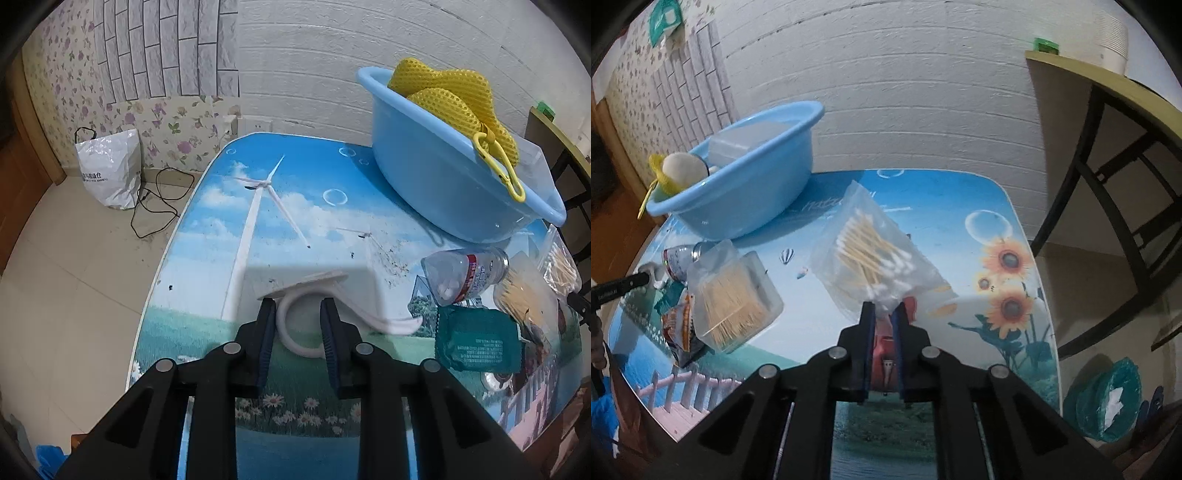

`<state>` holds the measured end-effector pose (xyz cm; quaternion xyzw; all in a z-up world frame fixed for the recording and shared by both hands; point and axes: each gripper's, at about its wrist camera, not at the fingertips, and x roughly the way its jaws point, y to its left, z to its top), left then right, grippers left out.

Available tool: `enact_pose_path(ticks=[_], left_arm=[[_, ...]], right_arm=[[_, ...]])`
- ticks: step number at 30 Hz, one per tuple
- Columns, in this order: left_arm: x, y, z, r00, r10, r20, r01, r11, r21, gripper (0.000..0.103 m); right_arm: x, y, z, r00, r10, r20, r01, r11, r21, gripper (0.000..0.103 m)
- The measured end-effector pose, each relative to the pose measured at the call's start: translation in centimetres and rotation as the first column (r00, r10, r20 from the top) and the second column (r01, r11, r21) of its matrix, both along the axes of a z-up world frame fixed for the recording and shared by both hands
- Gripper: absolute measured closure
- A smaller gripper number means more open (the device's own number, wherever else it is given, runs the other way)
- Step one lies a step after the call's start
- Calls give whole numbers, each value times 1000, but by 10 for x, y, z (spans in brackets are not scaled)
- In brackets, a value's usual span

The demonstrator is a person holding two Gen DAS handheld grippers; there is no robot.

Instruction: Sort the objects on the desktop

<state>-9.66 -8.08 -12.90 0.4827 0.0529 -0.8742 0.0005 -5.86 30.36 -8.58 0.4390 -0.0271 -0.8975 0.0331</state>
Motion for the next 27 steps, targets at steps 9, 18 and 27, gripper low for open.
enact_pose_path(ticks=[9,18,27], left_arm=[[-6,-1,0,1000,-12,0,12,1000,16,53],[-13,3,-2,1000,-25,0,25,999,41,41],[-22,16,-7,999,-46,8,46,999,10,20]], right_arm=[[-10,-13,-12,999,31,44,-33,998,45,59],[-22,-21,-6,998,57,-4,-56,992,112,17],[-43,-31,-20,997,72,41,-77,986,146,16]])
